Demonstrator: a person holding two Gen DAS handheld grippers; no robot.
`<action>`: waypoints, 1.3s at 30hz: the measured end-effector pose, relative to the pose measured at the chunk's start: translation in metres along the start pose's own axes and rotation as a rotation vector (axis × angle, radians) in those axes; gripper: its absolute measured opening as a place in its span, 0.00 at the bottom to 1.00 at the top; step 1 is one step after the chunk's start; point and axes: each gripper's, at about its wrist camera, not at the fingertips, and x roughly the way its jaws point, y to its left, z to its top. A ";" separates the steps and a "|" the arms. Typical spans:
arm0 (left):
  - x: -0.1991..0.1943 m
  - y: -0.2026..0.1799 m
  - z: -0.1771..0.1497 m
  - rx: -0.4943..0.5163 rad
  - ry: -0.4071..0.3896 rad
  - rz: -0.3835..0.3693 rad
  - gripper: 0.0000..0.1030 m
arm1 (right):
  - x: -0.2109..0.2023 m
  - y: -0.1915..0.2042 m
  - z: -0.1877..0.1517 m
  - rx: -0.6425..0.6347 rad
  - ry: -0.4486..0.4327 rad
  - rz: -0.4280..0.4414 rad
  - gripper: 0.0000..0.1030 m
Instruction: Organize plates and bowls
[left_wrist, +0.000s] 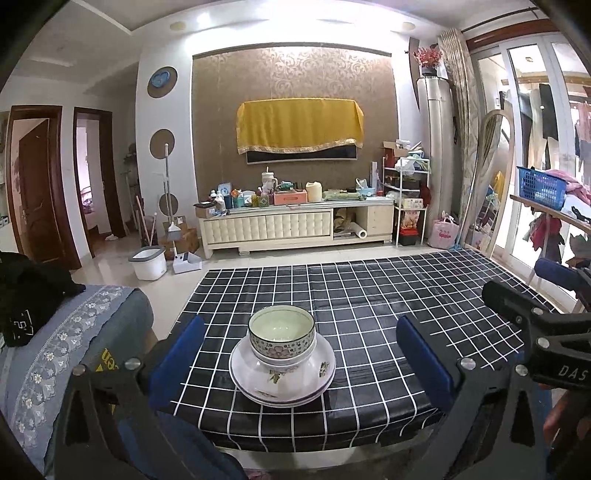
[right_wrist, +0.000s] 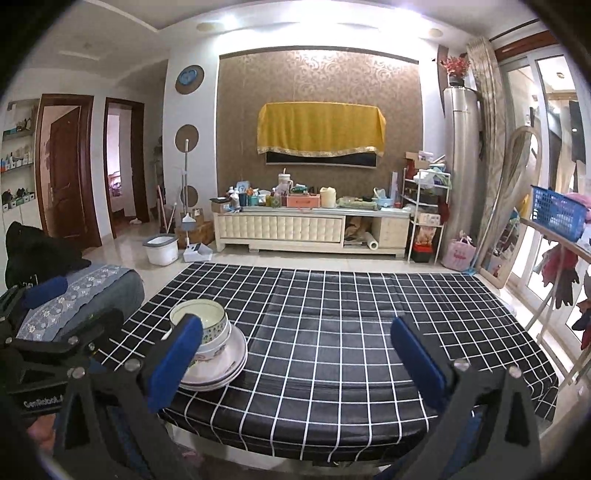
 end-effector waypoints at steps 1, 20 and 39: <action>0.000 0.000 -0.001 -0.003 -0.004 0.010 1.00 | 0.000 -0.001 -0.001 0.001 0.000 0.000 1.00; -0.002 -0.006 -0.002 0.006 0.025 -0.007 1.00 | -0.004 0.001 -0.005 -0.007 0.029 0.025 1.00; -0.005 -0.006 -0.002 0.008 0.031 -0.014 1.00 | -0.010 -0.001 -0.009 -0.002 0.023 0.021 1.00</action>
